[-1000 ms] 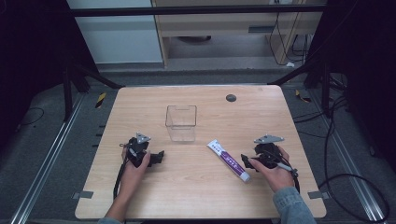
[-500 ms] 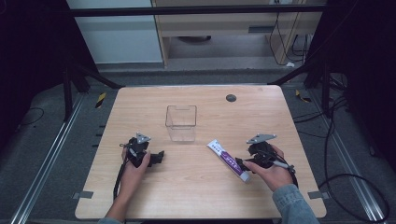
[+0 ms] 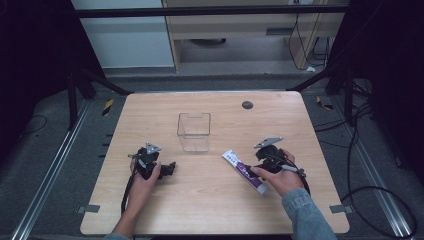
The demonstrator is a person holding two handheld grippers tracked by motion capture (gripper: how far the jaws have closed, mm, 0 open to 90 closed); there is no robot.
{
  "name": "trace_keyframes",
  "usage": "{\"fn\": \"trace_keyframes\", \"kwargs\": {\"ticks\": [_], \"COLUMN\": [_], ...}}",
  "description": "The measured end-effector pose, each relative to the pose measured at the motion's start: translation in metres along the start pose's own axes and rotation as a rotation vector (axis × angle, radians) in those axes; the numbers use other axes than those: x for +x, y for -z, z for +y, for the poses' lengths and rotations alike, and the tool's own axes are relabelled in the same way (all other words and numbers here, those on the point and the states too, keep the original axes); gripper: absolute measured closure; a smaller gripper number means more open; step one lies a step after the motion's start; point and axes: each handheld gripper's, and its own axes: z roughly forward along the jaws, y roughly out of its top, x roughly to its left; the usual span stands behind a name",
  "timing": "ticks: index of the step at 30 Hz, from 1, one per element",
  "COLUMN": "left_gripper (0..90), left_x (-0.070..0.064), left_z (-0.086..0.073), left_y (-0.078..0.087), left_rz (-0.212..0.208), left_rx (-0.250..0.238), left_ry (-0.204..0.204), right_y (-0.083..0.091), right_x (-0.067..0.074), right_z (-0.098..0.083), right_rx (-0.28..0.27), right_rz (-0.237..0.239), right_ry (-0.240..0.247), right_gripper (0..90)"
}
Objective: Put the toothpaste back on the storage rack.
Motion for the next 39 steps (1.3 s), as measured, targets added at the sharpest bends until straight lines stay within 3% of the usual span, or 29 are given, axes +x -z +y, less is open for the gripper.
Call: {"fn": "trace_keyframes", "kwargs": {"ticks": [17,26,32,39], "left_gripper": [0.0,0.0,0.0,0.0], "left_x": [0.001,0.001,0.002,0.002], "left_z": [0.0,0.0,0.001,0.001], "left_y": [0.0,-0.001,-0.001,-0.001], "left_rz": [-0.005,-0.008,-0.009,-0.009], "left_rx": [-0.002,-0.003,-0.002,-0.002], "left_ry": [-0.002,-0.006,-0.007,-0.007], "right_y": [-0.016,-0.026,-0.029,-0.032], "right_x": [0.015,0.023,0.021,0.021], "right_z": [0.015,0.021,0.026,0.03], "right_rx": [0.066,0.11,0.112,0.126], "right_rz": [0.052,0.047,0.035,0.043], "right_ry": [0.019,0.037,0.02,0.034], "right_gripper": [31.9,32.0,30.2,33.0]}}
